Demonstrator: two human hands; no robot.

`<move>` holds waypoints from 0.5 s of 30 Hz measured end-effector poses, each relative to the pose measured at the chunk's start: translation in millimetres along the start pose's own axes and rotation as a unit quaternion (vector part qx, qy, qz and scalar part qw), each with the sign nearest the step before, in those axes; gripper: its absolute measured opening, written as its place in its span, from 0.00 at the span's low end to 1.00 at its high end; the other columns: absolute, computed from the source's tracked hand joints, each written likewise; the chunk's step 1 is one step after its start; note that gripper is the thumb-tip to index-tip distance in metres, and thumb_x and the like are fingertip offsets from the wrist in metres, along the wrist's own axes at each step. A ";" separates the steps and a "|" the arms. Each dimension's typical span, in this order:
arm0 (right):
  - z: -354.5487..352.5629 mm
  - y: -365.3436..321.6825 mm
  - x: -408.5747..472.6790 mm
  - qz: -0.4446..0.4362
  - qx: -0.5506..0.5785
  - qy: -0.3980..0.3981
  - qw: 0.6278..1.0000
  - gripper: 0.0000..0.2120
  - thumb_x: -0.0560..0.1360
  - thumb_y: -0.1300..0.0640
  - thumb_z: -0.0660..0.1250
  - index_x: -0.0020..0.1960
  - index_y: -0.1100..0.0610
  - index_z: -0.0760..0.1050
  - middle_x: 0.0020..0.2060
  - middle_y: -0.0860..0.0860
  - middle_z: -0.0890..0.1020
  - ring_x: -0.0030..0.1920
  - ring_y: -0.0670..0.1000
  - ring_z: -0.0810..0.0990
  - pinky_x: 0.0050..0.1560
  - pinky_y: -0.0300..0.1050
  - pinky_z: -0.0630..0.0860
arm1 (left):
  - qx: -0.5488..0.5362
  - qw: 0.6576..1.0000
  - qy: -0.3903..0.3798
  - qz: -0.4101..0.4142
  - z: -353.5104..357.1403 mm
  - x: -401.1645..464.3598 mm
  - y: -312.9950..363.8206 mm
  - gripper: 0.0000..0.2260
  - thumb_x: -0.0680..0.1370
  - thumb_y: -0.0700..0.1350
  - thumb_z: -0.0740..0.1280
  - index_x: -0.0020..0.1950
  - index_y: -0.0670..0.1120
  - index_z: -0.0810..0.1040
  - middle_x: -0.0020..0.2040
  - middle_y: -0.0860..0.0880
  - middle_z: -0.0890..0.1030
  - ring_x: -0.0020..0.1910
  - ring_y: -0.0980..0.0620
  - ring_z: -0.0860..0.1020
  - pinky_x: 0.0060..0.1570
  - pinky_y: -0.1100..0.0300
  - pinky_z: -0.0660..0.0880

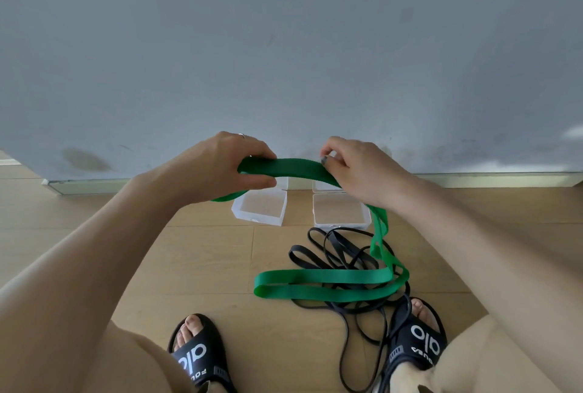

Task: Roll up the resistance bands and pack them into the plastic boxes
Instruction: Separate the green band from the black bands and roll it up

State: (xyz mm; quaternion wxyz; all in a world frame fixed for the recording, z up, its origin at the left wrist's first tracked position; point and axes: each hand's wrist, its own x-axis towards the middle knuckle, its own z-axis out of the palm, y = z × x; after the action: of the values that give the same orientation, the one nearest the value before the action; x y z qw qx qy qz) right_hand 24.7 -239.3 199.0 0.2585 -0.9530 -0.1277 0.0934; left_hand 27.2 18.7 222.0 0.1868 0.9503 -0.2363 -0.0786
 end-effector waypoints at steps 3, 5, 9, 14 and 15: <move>7.3 -17.6 -8.5 -0.043 0.073 0.076 0.994 0.09 0.84 0.54 0.63 0.63 0.54 0.74 0.54 0.49 0.78 0.52 0.49 0.78 0.52 0.45 0.75 | 0.057 0.998 -0.006 0.026 1.4 2.6 13.9 0.15 0.76 0.62 0.68 0.59 0.59 0.79 0.49 0.61 0.79 0.47 0.61 0.76 0.48 0.57 0.75; 14.7 -34.2 -14.6 -0.065 0.172 0.059 0.981 0.09 0.80 0.55 0.69 0.59 0.54 0.74 0.51 0.48 0.80 0.52 0.46 0.79 0.53 0.44 0.76 | 0.071 0.996 -0.018 0.047 7.7 3.8 27.1 0.15 0.74 0.62 0.68 0.59 0.59 0.78 0.47 0.62 0.79 0.46 0.60 0.77 0.45 0.58 0.75; 18.1 -46.4 -18.1 -0.047 0.315 -0.082 0.944 0.16 0.76 0.52 0.70 0.60 0.50 0.69 0.51 0.46 0.79 0.54 0.43 0.79 0.52 0.43 0.72 | -0.037 0.996 0.026 0.073 13.5 4.2 40.8 0.17 0.70 0.57 0.71 0.56 0.53 0.76 0.42 0.61 0.82 0.40 0.59 0.80 0.40 0.59 0.77; 8.3 -37.4 -5.5 -0.011 0.335 -0.139 0.932 0.12 0.79 0.49 0.66 0.56 0.57 0.80 0.44 0.52 0.83 0.46 0.50 0.82 0.53 0.47 0.75 | -0.098 0.991 0.048 0.072 9.7 1.4 40.1 0.24 0.68 0.52 0.79 0.56 0.51 0.70 0.42 0.58 0.84 0.39 0.57 0.79 0.37 0.66 0.72; 7.7 -36.1 -3.8 -0.007 0.313 -0.132 0.941 0.12 0.80 0.49 0.67 0.53 0.58 0.81 0.42 0.54 0.83 0.44 0.51 0.81 0.51 0.48 0.74 | -0.101 0.992 0.041 0.067 9.3 1.0 39.4 0.25 0.68 0.52 0.79 0.59 0.53 0.70 0.45 0.59 0.85 0.43 0.58 0.80 0.41 0.68 0.73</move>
State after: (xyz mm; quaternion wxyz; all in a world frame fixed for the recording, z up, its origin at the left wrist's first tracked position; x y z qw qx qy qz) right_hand 12.1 -206.7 211.5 0.5250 -0.8024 -0.1314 0.2515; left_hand 9.3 -17.1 228.8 0.2963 0.9111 -0.2820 -0.0507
